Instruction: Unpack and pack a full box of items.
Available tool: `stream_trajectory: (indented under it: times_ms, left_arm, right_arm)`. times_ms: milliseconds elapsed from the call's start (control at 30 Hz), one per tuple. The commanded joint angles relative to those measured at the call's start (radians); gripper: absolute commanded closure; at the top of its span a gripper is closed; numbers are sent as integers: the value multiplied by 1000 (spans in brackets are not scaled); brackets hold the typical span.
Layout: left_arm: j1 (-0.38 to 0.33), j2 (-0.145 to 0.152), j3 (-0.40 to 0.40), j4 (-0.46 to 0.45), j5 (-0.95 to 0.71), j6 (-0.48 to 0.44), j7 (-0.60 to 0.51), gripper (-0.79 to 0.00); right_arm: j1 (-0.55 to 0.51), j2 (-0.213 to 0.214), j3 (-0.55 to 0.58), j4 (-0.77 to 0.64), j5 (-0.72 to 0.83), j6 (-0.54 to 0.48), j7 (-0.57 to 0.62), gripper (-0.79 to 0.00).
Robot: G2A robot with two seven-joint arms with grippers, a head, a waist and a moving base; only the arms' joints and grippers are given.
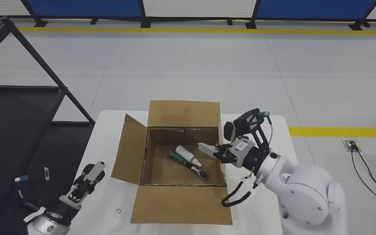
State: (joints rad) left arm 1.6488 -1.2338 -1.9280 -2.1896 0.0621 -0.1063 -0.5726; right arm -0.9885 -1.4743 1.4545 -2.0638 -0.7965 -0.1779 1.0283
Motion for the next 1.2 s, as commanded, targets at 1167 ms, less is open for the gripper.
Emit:
stream_trajectory:
  times_ms: [1167]
  left_arm:
    - [-237,22,426,121,162,145,-126,-785]
  right_arm:
    - [170,54,-80,572,433,-112,49,-785]
